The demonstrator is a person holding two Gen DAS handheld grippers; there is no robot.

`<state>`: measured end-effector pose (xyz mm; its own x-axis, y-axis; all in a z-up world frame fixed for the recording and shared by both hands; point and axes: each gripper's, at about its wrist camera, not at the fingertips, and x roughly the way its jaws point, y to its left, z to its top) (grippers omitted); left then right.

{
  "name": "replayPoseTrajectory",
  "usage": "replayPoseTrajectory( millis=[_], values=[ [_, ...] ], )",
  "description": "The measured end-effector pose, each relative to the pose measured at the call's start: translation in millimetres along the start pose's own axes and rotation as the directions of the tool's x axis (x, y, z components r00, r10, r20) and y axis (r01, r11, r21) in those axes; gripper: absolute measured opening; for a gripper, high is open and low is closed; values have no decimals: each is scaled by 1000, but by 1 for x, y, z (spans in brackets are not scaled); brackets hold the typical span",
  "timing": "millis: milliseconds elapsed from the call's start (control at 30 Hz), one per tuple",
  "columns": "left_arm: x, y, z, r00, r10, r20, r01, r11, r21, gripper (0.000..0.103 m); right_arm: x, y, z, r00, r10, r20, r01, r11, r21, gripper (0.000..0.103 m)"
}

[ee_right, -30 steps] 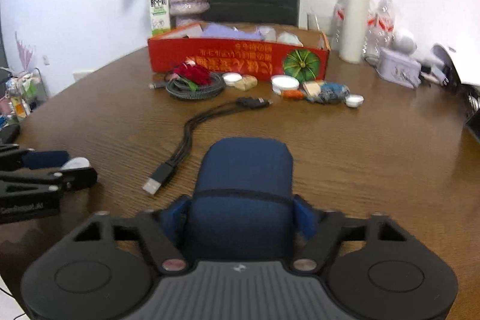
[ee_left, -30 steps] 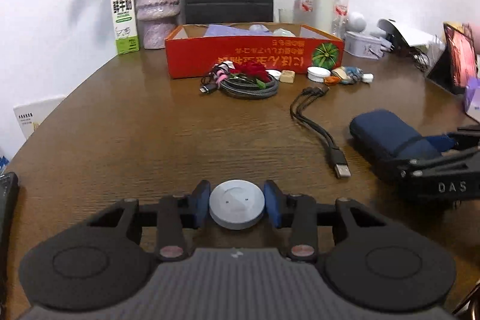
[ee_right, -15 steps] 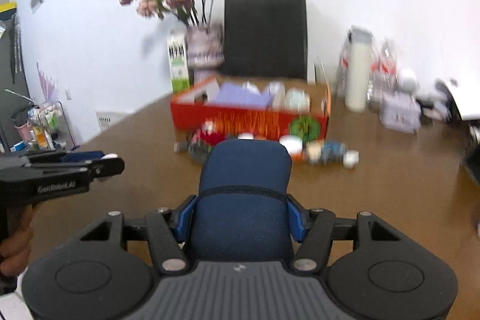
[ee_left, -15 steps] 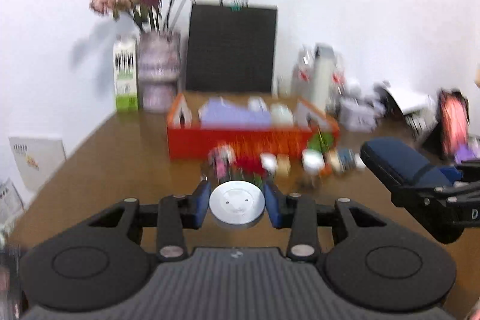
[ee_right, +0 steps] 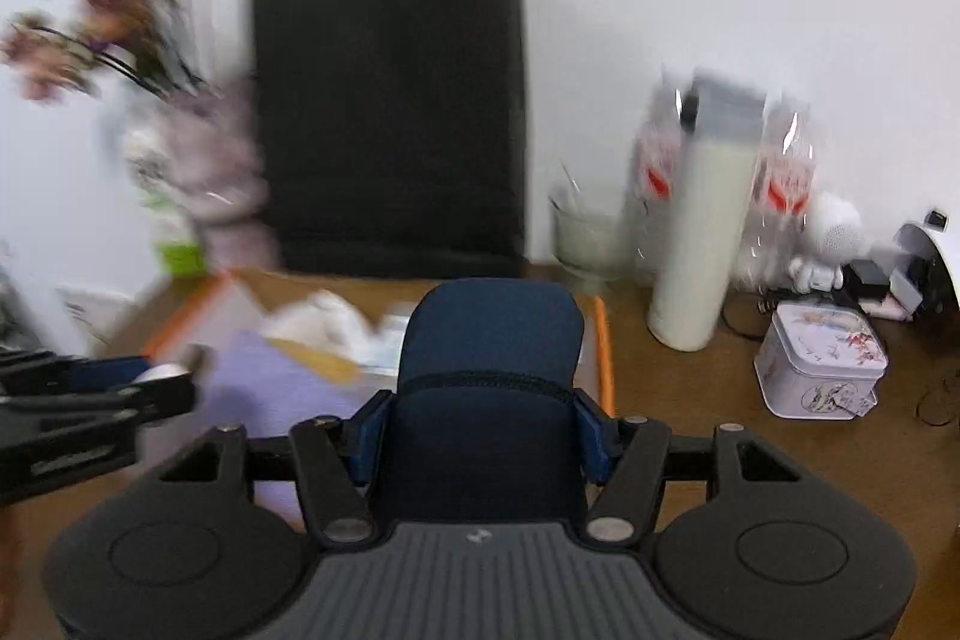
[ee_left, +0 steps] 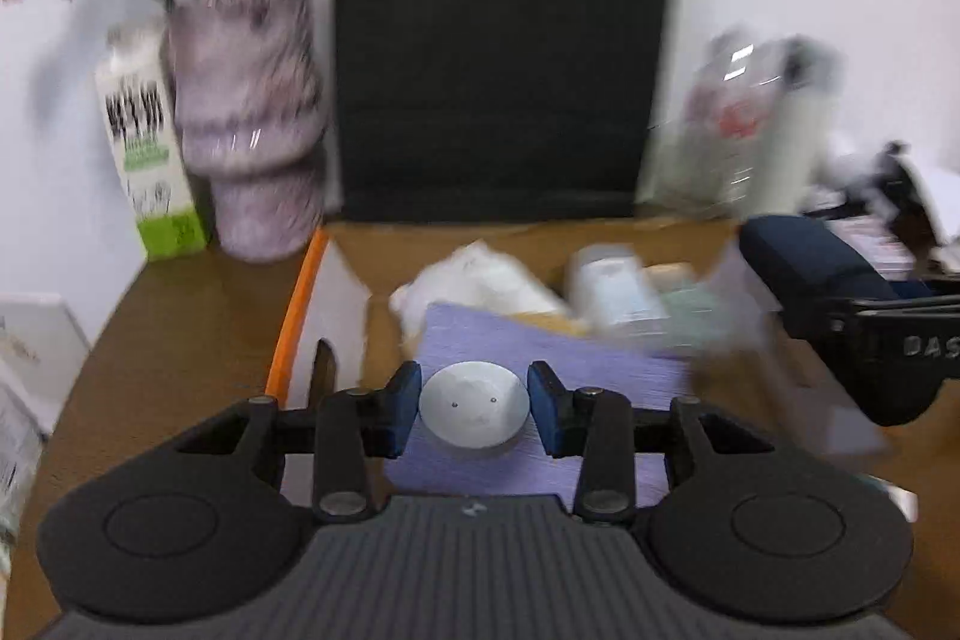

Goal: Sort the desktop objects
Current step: 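Carry the navy case with the right tool while the left tool carries the puck into the box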

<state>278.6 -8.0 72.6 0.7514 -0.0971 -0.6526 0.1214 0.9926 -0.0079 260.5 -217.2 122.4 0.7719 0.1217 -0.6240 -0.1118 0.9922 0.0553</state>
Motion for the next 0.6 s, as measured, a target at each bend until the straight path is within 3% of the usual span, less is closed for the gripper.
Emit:
replayPoseTrajectory(
  millis=[100, 200, 233, 300, 367, 433, 500, 533, 600],
  values=[
    [37, 15, 0, 997, 41, -66, -43, 999, -25, 41, 60, -15, 7, 990, 67, -121, -55, 994, 94, 65],
    [40, 20, -6, 999, 13, -50, -14, 1000, -18, 65, 90, -22, 2, 984, 60, -169, -31, 985, 168, 67],
    [38, 21, -7, 999, 12, -37, -13, 1000, -11, 77, 88, -19, 0, 986, 52, -158, -28, 988, 155, 77],
    [32, 19, -7, 998, 52, -26, -53, 998, -30, 78, 84, -13, 0, 991, 49, -122, -34, 992, 119, 83],
    [24, 16, -11, 993, 110, -34, -113, 991, -74, 86, 77, -6, -1, 996, 0, -95, 10, 995, 103, 84],
    [1, 14, -24, 995, 99, -11, -100, 988, -122, 87, 68, 0, -5, 997, -12, -81, 19, 997, 80, 84],
    [-25, 8, -37, 996, 73, 42, -67, 991, -117, 94, 52, 4, -12, 998, 13, -55, -8, 997, 78, 84],
    [-36, 4, -44, 994, 86, 70, -78, 992, -104, 101, 41, 8, -18, 998, 37, -45, -33, 997, 71, 84],
    [-59, -4, -55, 988, 113, 104, -106, 992, -72, 102, 24, 15, -28, 998, 56, -28, -55, 997, 47, 85]
  ],
)
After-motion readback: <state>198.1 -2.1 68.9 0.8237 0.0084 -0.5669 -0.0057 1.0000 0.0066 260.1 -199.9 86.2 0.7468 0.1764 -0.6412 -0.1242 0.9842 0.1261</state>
